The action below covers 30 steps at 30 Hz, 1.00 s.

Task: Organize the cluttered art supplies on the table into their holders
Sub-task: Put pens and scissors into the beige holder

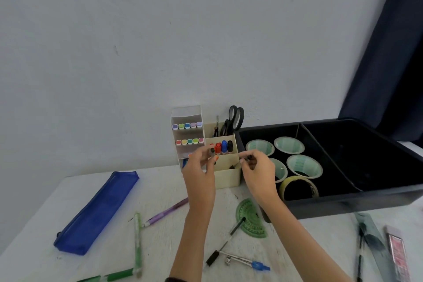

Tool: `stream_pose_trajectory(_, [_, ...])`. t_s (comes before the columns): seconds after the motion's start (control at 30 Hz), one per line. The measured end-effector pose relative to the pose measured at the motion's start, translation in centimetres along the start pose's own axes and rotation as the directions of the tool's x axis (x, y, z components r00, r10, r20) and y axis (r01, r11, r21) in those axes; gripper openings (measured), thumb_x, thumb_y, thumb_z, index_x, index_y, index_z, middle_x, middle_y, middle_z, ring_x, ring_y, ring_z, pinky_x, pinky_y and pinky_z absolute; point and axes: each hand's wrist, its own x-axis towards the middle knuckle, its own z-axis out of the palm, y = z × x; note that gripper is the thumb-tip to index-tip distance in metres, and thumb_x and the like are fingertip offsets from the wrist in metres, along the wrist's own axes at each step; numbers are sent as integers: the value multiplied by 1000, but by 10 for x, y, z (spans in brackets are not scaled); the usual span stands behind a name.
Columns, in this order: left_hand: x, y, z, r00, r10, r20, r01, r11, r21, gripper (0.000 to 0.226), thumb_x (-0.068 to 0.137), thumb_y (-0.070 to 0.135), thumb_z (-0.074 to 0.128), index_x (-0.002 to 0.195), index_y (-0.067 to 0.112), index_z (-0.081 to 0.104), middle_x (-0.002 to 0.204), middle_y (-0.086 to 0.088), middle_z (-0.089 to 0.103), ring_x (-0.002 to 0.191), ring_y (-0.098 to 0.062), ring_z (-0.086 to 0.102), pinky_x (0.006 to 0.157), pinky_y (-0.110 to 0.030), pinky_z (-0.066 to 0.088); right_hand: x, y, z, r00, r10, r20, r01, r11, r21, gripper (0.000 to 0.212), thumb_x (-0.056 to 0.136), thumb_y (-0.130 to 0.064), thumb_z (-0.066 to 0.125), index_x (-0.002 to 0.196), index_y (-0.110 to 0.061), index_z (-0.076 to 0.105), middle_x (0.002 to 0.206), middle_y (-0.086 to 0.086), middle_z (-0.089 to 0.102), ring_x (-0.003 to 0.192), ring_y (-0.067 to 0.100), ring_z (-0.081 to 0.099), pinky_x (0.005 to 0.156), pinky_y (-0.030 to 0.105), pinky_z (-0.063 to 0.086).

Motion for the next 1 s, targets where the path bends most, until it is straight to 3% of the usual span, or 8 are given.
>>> stream_pose_trajectory(0.2, [0,-10,12,995,90,52,-94,993,71,34,83,-5,63,113,11,65,101,2,57,90,-7,60,81,-7,46,2,4,0,1000,-13,-3,13,1000,-17,18,92,-8,54,104,-14,65,98,5,56,78,7,54,66,5,41])
stream_pose_trajectory(0.43, [-1,-25,27,978,46,205,-69,992,106,36,83,-9,60,113,10,63,103,3,59,93,-8,61,82,-5,45,-2,0,-2,995,13,-101,1,991,137,16,81,-1,68,95,-9,64,79,-4,64,66,-4,57,61,6,44])
stream_pose_trajectory(0.63, [-1,-37,33,945,-40,323,-5,991,135,36,85,-6,59,118,6,62,113,-4,65,104,-14,62,94,-17,46,1,3,1,999,-23,-28,22,1000,-17,17,84,-5,66,100,-7,72,85,2,69,70,1,59,64,0,42])
stream_pose_trajectory(0.77, [-15,-37,26,951,27,309,-87,979,184,40,87,-7,56,125,5,56,125,-6,60,115,-11,51,101,-18,37,3,3,1,994,-98,-46,93,990,-104,30,81,-4,65,110,-13,68,94,5,62,80,13,55,69,16,44])
stream_pose_trajectory(0.9, [-34,-32,13,978,18,206,-54,983,173,33,87,-1,60,117,12,63,113,7,59,103,-4,54,89,-19,45,-4,-5,-3,964,-161,-212,147,986,-79,19,83,-5,64,98,-17,68,92,0,57,80,14,55,68,24,45])
stream_pose_trajectory(1.0, [-52,-31,0,978,-53,201,22,988,153,28,86,4,62,110,18,65,108,8,60,93,-6,59,75,-8,45,-19,-9,-8,924,-292,-248,285,956,-63,17,82,0,64,88,-14,67,84,0,57,68,11,51,62,15,42])
